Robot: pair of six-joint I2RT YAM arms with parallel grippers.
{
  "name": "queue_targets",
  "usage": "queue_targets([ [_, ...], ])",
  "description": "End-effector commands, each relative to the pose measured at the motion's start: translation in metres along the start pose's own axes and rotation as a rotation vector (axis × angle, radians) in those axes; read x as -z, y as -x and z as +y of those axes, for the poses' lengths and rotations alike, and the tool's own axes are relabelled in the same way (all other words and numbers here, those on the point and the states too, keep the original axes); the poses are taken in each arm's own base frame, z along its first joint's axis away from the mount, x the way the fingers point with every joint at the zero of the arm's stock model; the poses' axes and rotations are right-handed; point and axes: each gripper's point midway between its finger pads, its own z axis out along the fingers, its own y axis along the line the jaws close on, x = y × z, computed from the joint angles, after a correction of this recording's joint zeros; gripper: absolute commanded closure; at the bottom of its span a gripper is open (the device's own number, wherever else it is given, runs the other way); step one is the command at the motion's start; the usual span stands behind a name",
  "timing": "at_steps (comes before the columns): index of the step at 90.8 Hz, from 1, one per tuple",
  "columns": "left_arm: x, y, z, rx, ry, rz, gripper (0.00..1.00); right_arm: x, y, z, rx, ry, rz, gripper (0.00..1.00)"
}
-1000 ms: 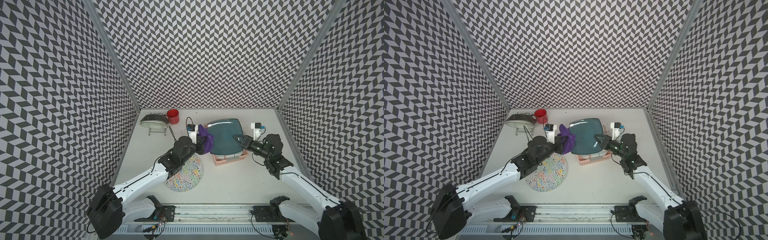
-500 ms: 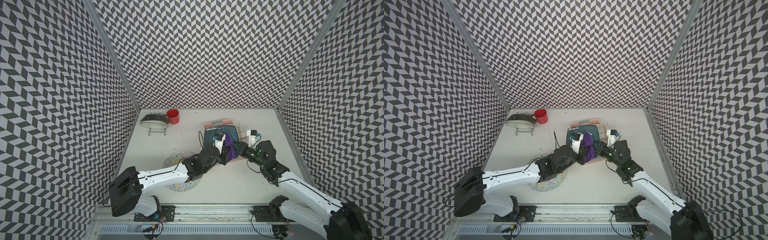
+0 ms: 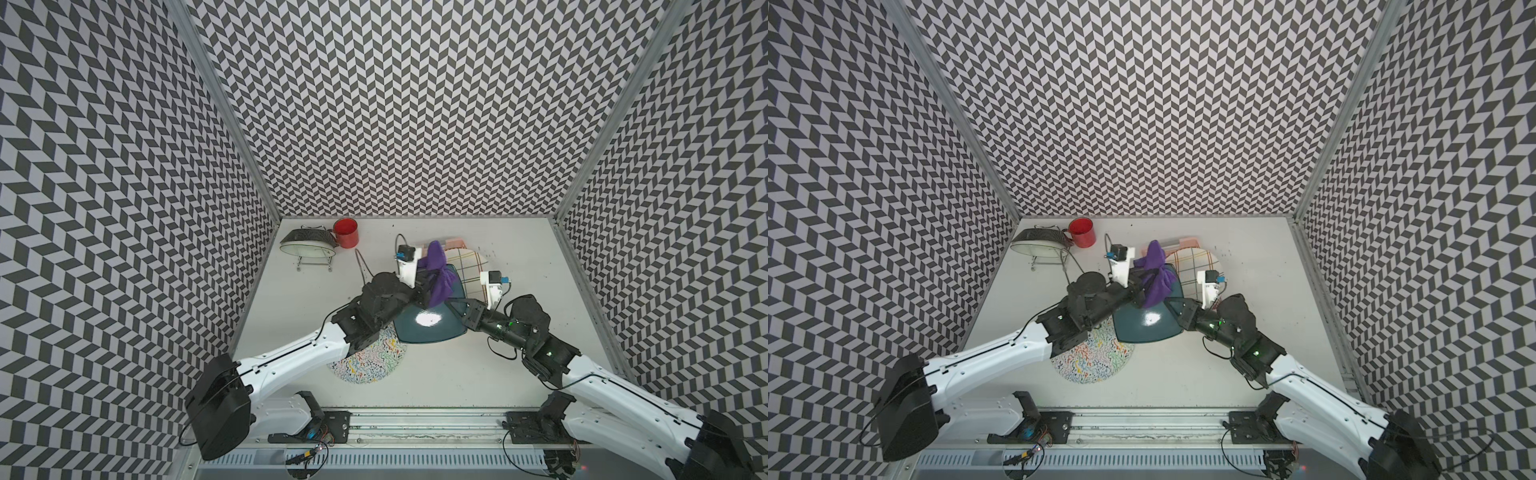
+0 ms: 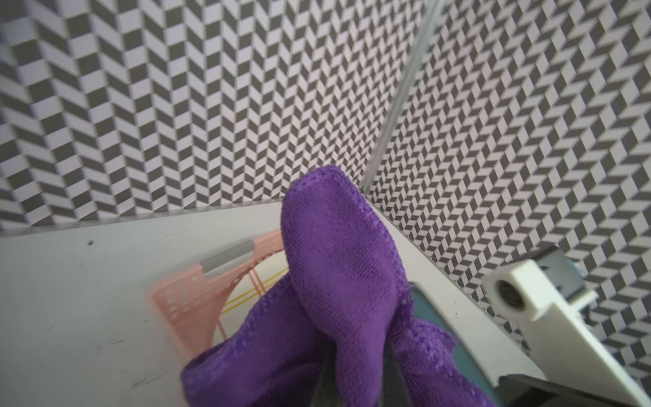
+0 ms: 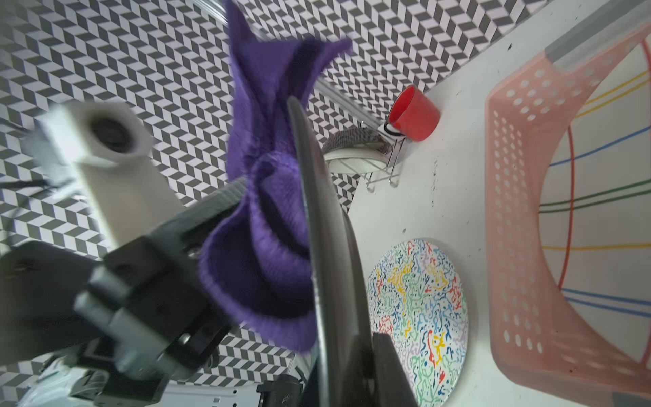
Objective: Wipe the wet plate dry
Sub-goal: Wipe the plate with towel.
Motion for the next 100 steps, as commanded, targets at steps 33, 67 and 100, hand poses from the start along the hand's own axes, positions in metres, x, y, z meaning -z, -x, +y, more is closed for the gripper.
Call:
queue_targets([
  [33,0.05,-0.076,0.075,0.072,0.216,0.129,1.0,0.078,0.076,0.145,0.189,0.512,-0.253,1.0],
  [67,0.01,-0.103,0.01,-0.175,0.094,0.307,1.0,0.056,0.1,0.119,0.087,0.384,-0.359,1.0],
  [100,0.088,0.011,0.065,0.371,-0.124,-0.076,1.0,0.099,0.126,0.11,-0.029,0.551,-0.386,1.0],
])
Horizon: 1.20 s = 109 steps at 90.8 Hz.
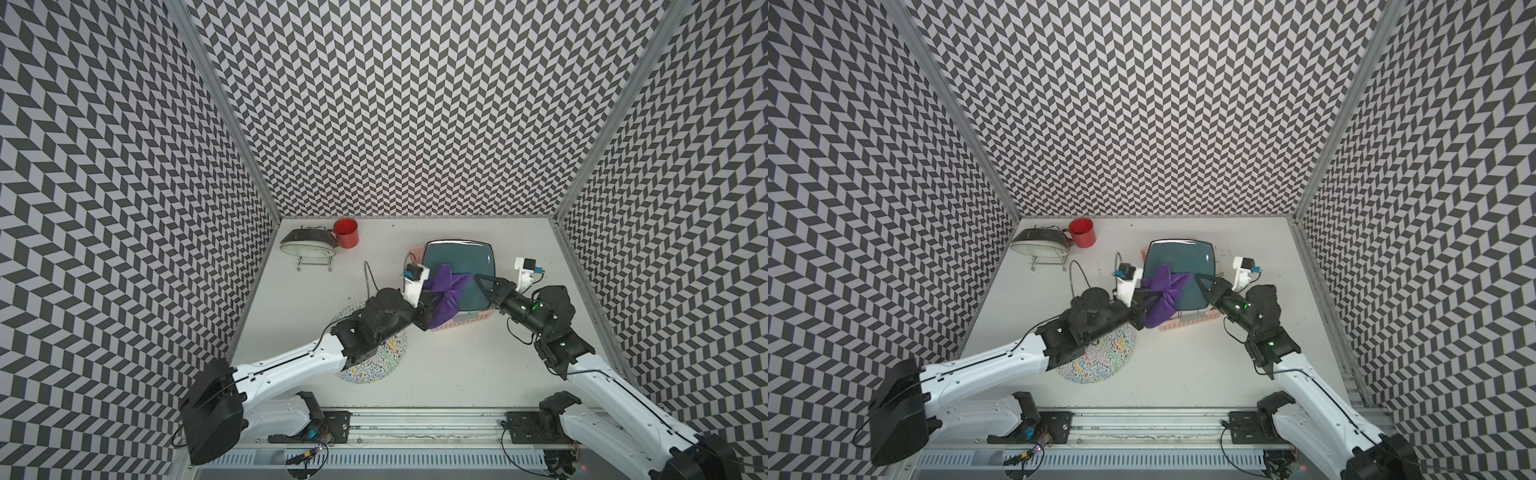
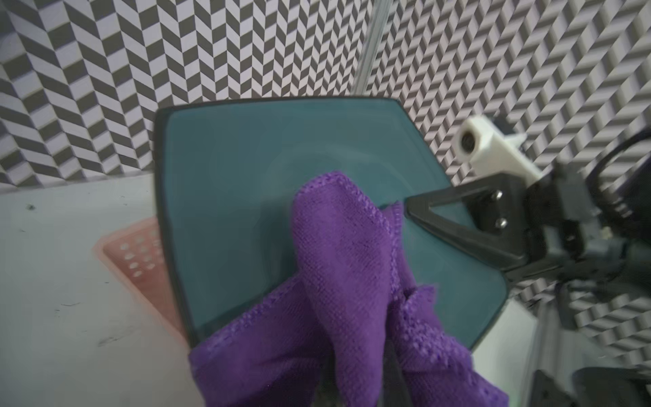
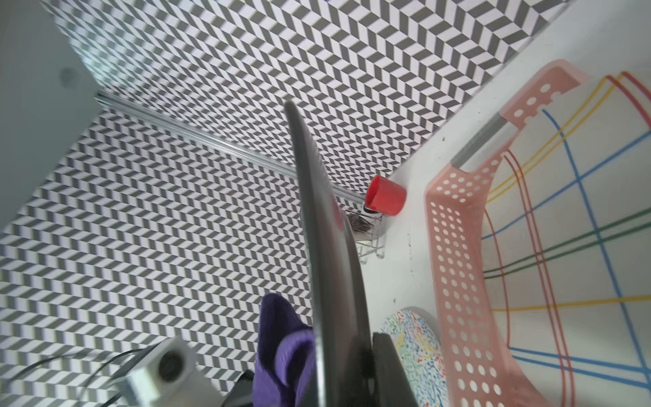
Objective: Wipe the wet plate dry
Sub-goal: Wipe the plate with towel.
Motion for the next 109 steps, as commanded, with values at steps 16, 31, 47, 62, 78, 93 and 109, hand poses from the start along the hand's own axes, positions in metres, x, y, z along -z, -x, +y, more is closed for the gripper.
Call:
queue_targets([
  [16,0.105,0.103,-0.007,0.471,-0.468,-0.265,1.0,0.064,-0.018,0.153,0.098,0.681,0.085,1.0],
  [31,0.137,0.129,-0.045,0.583,-0.779,-0.318,1.0,0.053,-0.046,0.147,0.044,0.715,0.155,1.0],
  [47,0.155,0.134,-0.077,0.666,-0.973,-0.304,1.0,0.049,-0.059,0.164,0.053,0.784,0.184,1.0],
  [62,0.14,0.11,-0.085,0.738,-0.953,-0.28,1.0,0.043,-0.059,0.186,0.085,0.839,0.172,1.0],
  [78,0.142,0.097,-0.091,0.761,-1.001,-0.265,1.0,0.047,-0.037,0.2,0.05,0.891,0.061,1.0],
  [93,0.144,0.1,-0.13,0.718,-1.074,-0.222,1.0,0.029,-0.025,0.201,0.083,0.808,0.004,1.0],
  [109,0.157,0.112,-0.13,0.725,-1.127,-0.266,1.0,0.022,-0.008,0.183,0.067,0.72,-0.075,1.0],
])
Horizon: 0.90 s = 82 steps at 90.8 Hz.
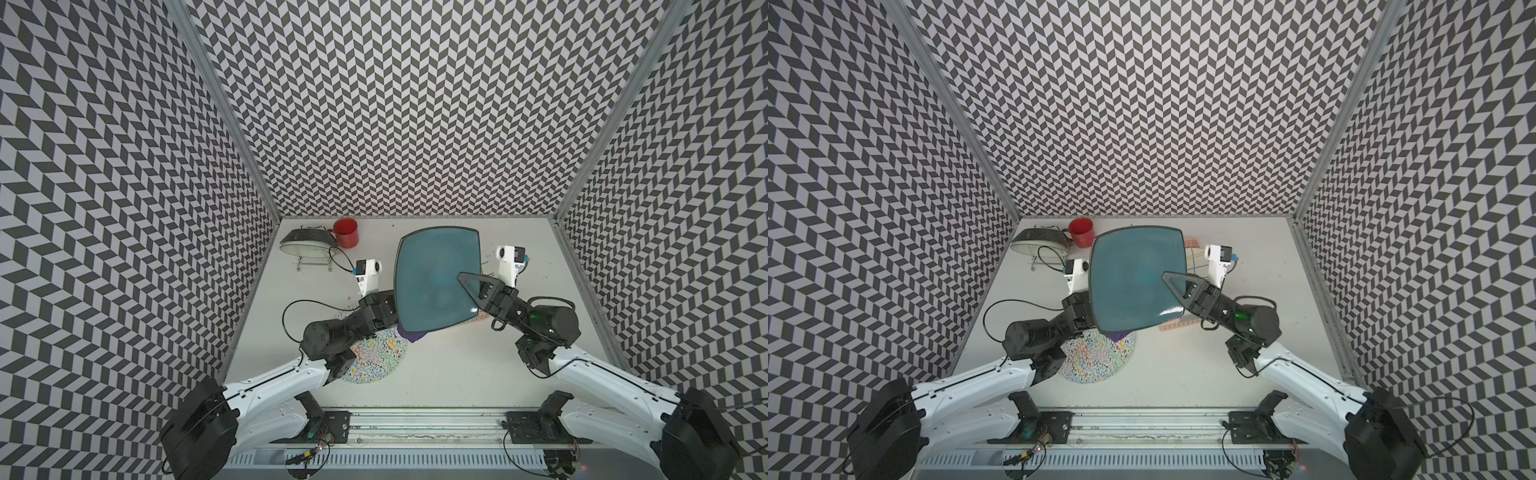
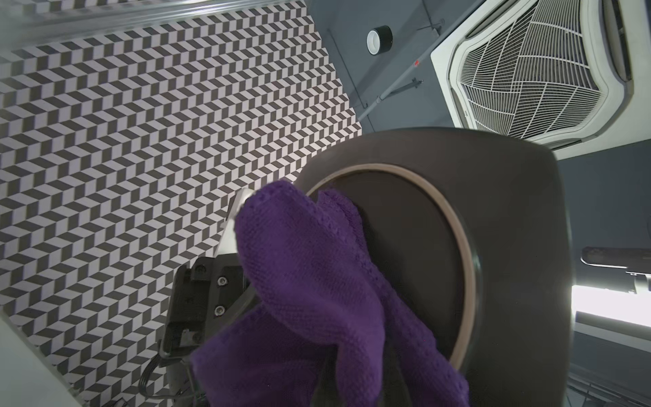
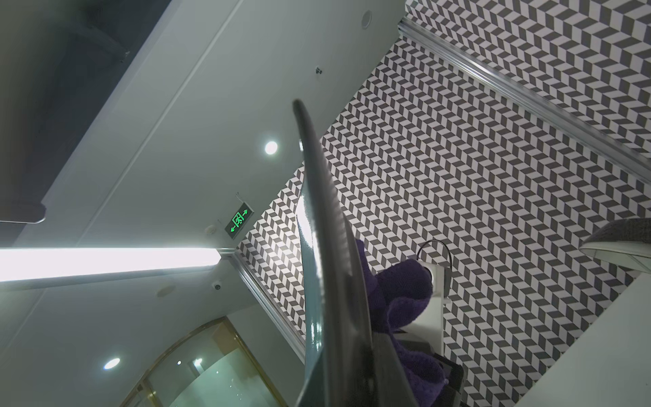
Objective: Wipe the wet plate dry
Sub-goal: Wipe the plate with towel.
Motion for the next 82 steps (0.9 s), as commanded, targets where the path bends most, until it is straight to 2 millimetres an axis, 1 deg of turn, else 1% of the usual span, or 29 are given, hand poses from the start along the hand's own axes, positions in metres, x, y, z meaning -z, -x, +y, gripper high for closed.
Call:
queue_targets([
  [1,0.001,-0.001,-0.048,-0.09,-0.156,0.05,1.0,0.005,0.041,-0.004,0.084,-0.056,-0.189,1.0],
  [4,0.005,0.01,-0.051,-0.119,-0.145,0.03,1.0,0.003,0.034,0.0,0.099,-0.037,-0.149,1.0],
  [7,0.007,0.021,-0.053,-0.155,-0.124,0.008,1.0,-0.001,0.022,0.006,0.106,-0.01,-0.087,1.0],
  [12,0.007,0.034,-0.049,-0.189,-0.072,-0.017,1.0,-0.007,-0.003,0.017,0.118,0.047,-0.015,1.0],
  [18,0.0,0.034,-0.049,-0.2,-0.063,-0.002,1.0,-0.013,-0.024,0.028,0.112,0.097,0.016,1.0],
  [23,-0.007,0.026,-0.043,-0.165,-0.08,0.02,1.0,-0.018,-0.029,0.029,0.107,0.098,0.016,1.0],
  [24,-0.007,0.023,-0.044,-0.16,-0.092,0.024,1.0,-0.019,-0.028,0.028,0.105,0.093,0.01,1.0],
  [26,-0.01,0.017,-0.038,-0.142,-0.097,0.034,1.0,-0.02,-0.025,0.027,0.101,0.087,-0.003,1.0],
  [32,-0.016,-0.002,-0.032,-0.086,-0.128,0.064,1.0,-0.022,-0.007,0.025,0.106,0.061,-0.095,1.0],
  [39,-0.013,-0.019,-0.03,-0.044,-0.162,0.08,1.0,-0.025,0.015,0.02,0.124,0.005,-0.154,1.0],
  [45,-0.006,-0.023,-0.028,-0.056,-0.158,0.071,1.0,-0.022,0.035,0.011,0.137,-0.054,-0.204,1.0],
  [47,-0.003,-0.024,-0.026,-0.065,-0.146,0.065,1.0,-0.02,0.038,0.009,0.137,-0.061,-0.211,1.0],
  [48,-0.001,-0.024,-0.025,-0.07,-0.14,0.061,1.0,-0.017,0.046,0.006,0.134,-0.073,-0.23,1.0],
  [52,0.007,-0.024,-0.024,-0.095,-0.118,0.041,1.0,-0.01,0.058,0.0,0.133,-0.099,-0.265,1.0],
  [57,0.016,-0.024,-0.025,-0.147,-0.09,0.023,1.0,0.004,0.076,-0.013,0.147,-0.161,-0.317,1.0],
  [62,0.022,-0.024,-0.018,-0.224,-0.006,0.014,1.0,0.018,0.088,-0.026,0.168,-0.233,-0.344,1.0],
  [64,0.024,-0.022,-0.013,-0.262,0.042,0.006,1.0,0.022,0.09,-0.031,0.178,-0.265,-0.346,1.0],
  [65,0.025,-0.021,-0.008,-0.279,0.074,0.002,1.0,0.024,0.091,-0.031,0.187,-0.273,-0.348,1.0],
  [68,0.028,-0.018,-0.002,-0.342,0.156,-0.014,1.0,0.027,0.092,-0.036,0.23,-0.316,-0.342,1.0],
  [69,0.029,-0.014,-0.005,-0.374,0.167,-0.033,1.0,0.028,0.092,-0.036,0.245,-0.326,-0.339,1.0],
  [71,0.034,-0.011,0.006,-0.413,0.26,-0.044,1.0,0.029,0.091,-0.039,0.265,-0.353,-0.326,1.0],
  [76,0.048,0.004,0.028,-0.519,0.466,-0.094,1.0,0.028,0.084,-0.047,0.294,-0.412,-0.269,1.0],
  [79,0.054,0.013,0.036,-0.572,0.555,-0.12,1.0,0.026,0.08,-0.049,0.307,-0.426,-0.249,1.0],
  [82,0.063,0.02,0.05,-0.607,0.658,-0.132,1.0,0.025,0.076,-0.049,0.319,-0.43,-0.242,1.0],
])
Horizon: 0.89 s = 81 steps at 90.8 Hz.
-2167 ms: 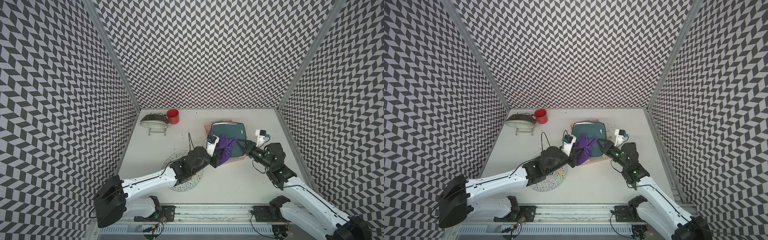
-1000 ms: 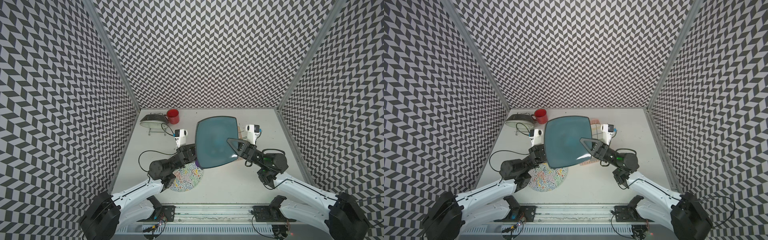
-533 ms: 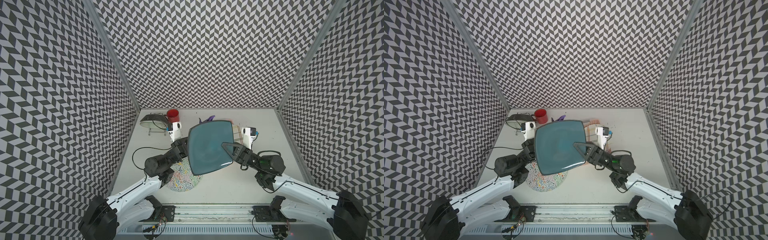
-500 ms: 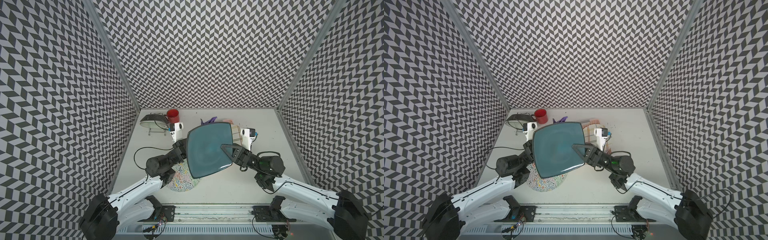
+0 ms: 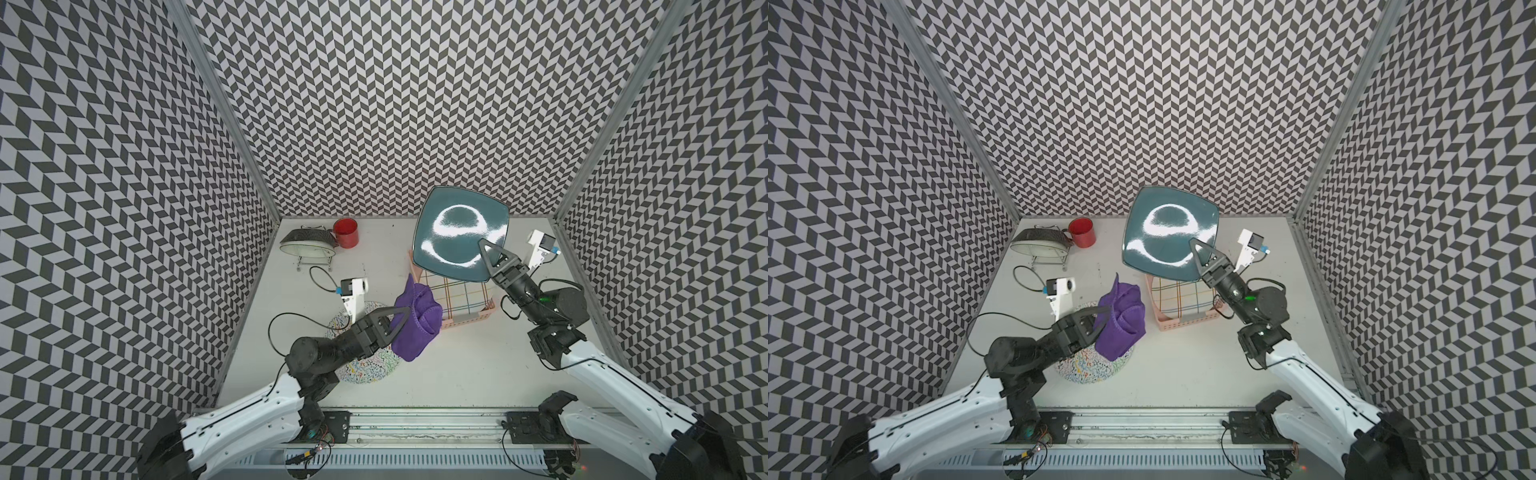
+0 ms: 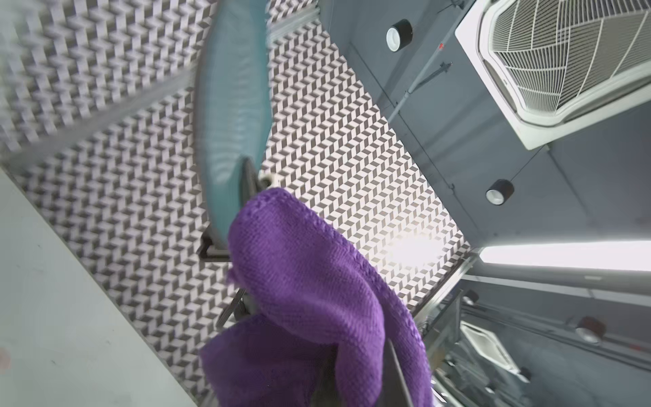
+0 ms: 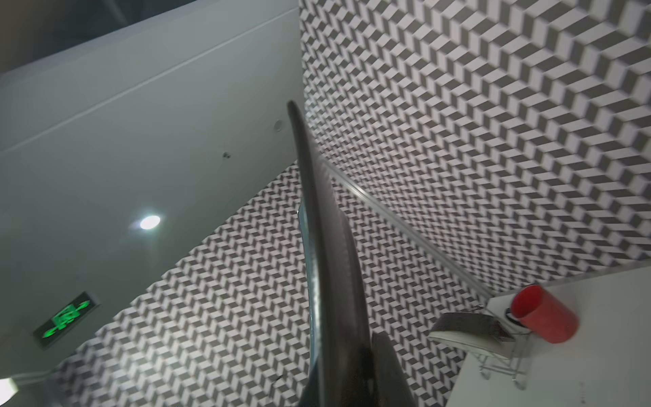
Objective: Wipe the wet plate dry
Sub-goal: Wipe the plate with towel.
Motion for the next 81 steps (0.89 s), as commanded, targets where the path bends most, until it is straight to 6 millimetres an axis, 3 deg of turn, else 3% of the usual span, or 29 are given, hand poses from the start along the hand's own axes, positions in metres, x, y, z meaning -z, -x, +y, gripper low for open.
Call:
queue_targets([
  [1,0.017,0.01,0.076,-0.32,0.467,-0.005,1.0,0.001,-0.002,0.026,0.124,0.028,0.006,1.0],
  [13,0.019,0.014,0.125,-0.469,0.721,0.048,1.0,0.002,-0.019,0.033,0.154,0.047,0.028,1.0],
  [20,0.022,0.02,0.142,-0.538,0.827,0.047,1.0,0.002,-0.025,0.039,0.17,0.067,0.045,1.0],
  [31,0.03,0.053,0.145,-0.652,0.94,-0.043,1.0,0.011,-0.045,0.046,0.197,0.109,0.094,1.0],
  [38,0.031,0.079,0.144,-0.695,0.979,-0.072,1.0,0.02,-0.068,0.049,0.2,0.147,0.151,1.0],
  [44,0.021,0.088,0.143,-0.706,0.946,-0.027,1.0,0.03,-0.092,0.053,0.198,0.187,0.199,1.0],
  [50,-0.001,0.073,0.139,-0.751,0.842,0.093,1.0,0.037,-0.11,0.057,0.184,0.222,0.232,1.0],
  [56,-0.023,0.036,0.148,-0.745,0.742,0.258,1.0,0.038,-0.116,0.066,0.167,0.265,0.244,1.0],
  [61,-0.035,-0.002,0.155,-0.754,0.707,0.367,1.0,0.036,-0.108,0.074,0.145,0.282,0.21,1.0],
  [68,-0.037,-0.041,0.163,-0.772,0.7,0.45,1.0,0.035,-0.08,0.08,0.109,0.266,0.104,1.0],
  [73,-0.03,-0.049,0.168,-0.744,0.718,0.448,1.0,0.032,-0.063,0.076,0.105,0.211,0.065,1.0],
  [81,-0.006,-0.037,0.17,-0.711,0.752,0.357,1.0,0.035,-0.043,0.067,0.106,0.135,0.019,1.0],
])
